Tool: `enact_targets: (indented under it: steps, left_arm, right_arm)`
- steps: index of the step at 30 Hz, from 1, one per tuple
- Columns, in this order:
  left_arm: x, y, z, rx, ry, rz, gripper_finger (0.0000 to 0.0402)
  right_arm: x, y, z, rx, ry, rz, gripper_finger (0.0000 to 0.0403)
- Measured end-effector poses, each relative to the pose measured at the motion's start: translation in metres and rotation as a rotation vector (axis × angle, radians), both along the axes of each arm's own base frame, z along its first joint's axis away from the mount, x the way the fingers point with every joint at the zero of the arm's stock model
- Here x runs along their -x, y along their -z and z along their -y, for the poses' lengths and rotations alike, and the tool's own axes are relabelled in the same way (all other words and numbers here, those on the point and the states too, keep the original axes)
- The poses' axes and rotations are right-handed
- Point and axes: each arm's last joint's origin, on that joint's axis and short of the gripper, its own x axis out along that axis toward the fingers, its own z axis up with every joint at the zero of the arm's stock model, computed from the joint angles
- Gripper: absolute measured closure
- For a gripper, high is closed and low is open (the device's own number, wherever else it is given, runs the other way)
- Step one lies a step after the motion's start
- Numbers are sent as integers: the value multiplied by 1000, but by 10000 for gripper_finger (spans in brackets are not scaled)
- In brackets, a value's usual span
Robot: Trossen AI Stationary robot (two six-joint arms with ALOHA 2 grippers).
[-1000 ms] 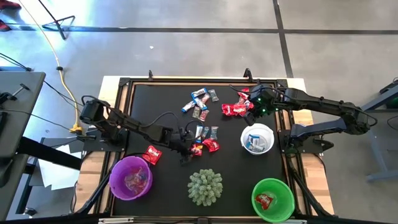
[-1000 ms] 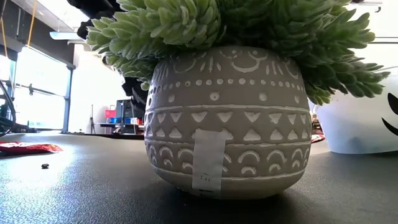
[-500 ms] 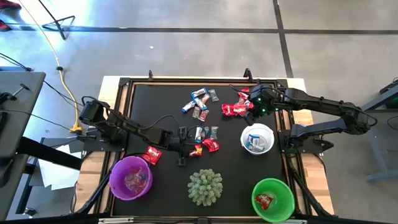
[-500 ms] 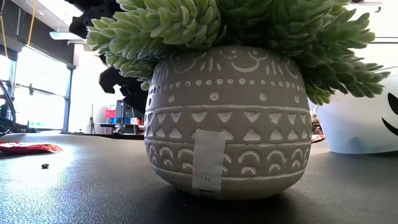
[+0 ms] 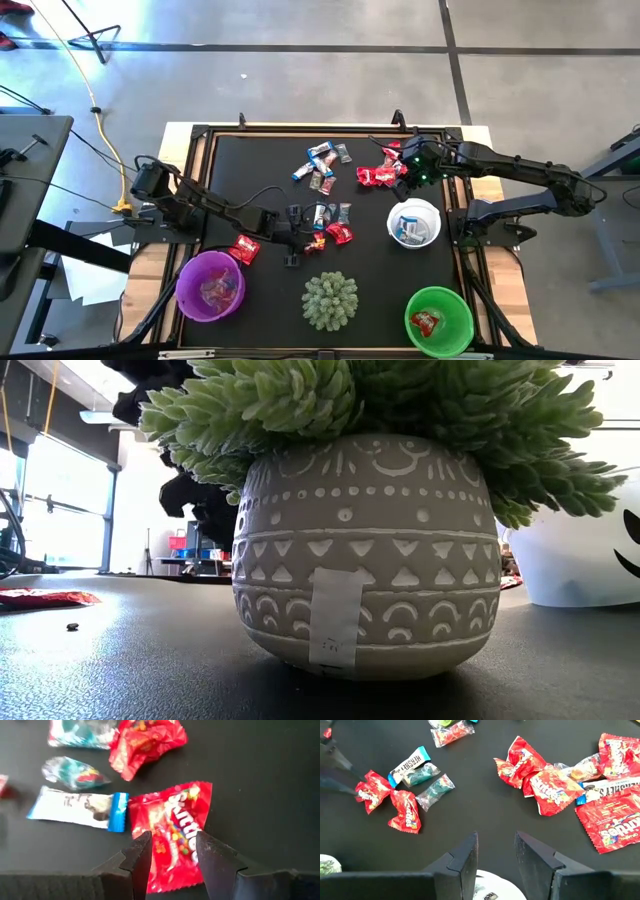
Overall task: Sort candy
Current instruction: Put the red candy wrapper into the green bucket
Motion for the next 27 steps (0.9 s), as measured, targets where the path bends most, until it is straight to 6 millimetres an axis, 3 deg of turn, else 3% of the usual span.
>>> enact_targets:
  steps: [9,14,27]
  left_arm:
    - [-41,8,7,20,-34,-20,263]
    - [-54,15,6,17,-99,-129,263]
    - [-56,23,6,87,-257,-179,275]
  right_arm:
    - [-1,0,0,2,0,6,277]
    - [-1,0,0,3,0,8,277]
    - [-1,0,0,2,0,7,277]
